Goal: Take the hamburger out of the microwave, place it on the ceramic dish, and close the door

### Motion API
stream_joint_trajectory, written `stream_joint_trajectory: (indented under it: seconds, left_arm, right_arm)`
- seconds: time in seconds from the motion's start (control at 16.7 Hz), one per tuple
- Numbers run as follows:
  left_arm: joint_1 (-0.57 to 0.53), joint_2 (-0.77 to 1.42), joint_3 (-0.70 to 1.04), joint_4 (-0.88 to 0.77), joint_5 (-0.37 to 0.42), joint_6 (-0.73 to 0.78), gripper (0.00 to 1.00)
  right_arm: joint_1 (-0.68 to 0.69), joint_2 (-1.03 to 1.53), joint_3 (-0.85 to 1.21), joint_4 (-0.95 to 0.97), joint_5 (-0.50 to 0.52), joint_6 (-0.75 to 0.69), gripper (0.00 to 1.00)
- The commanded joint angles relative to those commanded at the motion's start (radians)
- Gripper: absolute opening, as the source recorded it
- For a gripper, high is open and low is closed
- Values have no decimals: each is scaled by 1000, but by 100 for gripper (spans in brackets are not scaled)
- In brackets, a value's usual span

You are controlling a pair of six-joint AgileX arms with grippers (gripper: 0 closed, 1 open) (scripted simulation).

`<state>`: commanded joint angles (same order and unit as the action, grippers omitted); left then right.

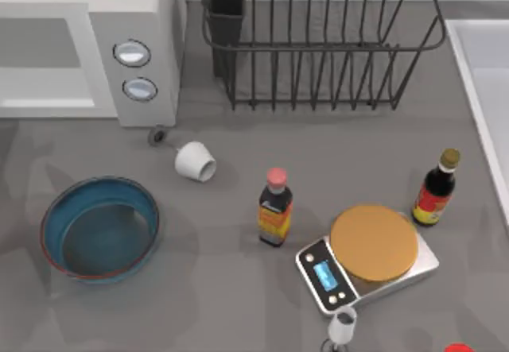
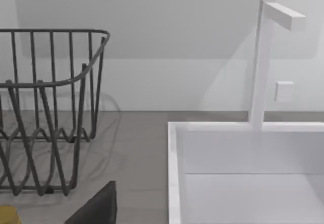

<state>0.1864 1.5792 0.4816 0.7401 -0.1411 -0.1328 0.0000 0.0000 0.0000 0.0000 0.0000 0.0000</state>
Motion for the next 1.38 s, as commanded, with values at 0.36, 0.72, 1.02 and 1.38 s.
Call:
stream_joint_trajectory:
  seconds: [0.36, 0.72, 1.02, 1.38]
  left_arm:
    - [-147, 105, 252, -447, -113, -443, 0]
    - [-349, 275, 574, -1059, -266, -1060, 0]
    - [-527, 462, 829, -1596, -393, -1615, 0]
    - [-713, 703, 1063, -2153, -516, -2204, 0]
  right_arm:
    - [0, 0, 0, 0, 0, 0, 100]
    - [0, 0, 0, 0, 0, 0, 100]
    - [0, 0, 0, 0, 0, 0, 100]
    - [0, 0, 0, 0, 0, 0, 100]
